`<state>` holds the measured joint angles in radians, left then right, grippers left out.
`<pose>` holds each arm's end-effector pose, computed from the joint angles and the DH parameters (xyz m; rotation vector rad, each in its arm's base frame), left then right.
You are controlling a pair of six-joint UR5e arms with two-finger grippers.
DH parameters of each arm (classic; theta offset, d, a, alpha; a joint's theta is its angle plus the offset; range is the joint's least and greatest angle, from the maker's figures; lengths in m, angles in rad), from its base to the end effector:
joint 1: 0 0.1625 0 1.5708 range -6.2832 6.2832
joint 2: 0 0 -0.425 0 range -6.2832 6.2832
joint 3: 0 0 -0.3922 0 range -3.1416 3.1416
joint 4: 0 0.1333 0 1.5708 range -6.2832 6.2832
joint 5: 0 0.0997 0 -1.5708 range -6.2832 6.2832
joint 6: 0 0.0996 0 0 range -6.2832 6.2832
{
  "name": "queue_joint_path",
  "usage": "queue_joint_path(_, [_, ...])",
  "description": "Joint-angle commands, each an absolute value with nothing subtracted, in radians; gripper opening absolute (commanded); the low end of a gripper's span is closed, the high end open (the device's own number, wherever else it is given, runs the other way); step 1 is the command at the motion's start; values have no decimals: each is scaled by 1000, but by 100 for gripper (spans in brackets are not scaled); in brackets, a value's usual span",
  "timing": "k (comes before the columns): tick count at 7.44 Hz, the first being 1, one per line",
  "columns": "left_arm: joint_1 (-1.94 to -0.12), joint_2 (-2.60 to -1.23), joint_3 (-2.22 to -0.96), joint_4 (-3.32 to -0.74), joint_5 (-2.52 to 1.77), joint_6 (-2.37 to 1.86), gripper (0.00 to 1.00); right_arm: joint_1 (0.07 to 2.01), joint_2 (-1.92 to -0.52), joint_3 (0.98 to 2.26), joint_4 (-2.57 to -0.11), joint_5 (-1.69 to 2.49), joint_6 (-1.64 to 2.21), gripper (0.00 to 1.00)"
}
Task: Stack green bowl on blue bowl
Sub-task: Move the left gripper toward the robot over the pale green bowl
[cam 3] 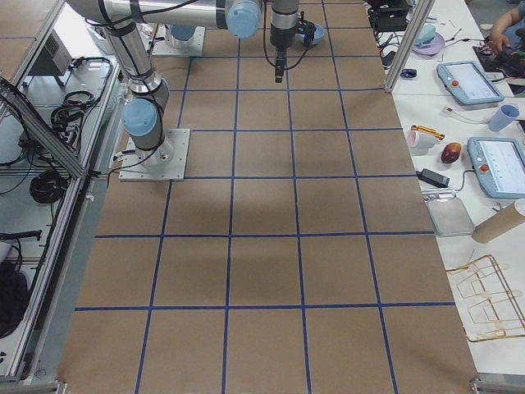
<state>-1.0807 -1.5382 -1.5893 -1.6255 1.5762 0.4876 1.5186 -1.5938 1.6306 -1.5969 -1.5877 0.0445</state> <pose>0.1059 -0.4806 0.4892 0.0037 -3.1267 -0.0600 0.1064 -0.4870 0.4723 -0.1509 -3.1210 -0.0168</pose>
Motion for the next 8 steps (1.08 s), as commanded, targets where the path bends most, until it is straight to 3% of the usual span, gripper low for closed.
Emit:
queue_joint_path(1, [-881,-1549,-1704,-1490,1569,744,100,1519,-1594,1631,-1597,-1588,44,100])
queue_joint_path(4, [-668,-1612,-1868,-1254,1508,987,100,1519,-1594,1631,-1597,-1588,44,100])
queue_joint_path(8, [-509,-1784,-1898,-1181,1489,1135,98,1519,-1594,1631,-1597,-1588,44,100])
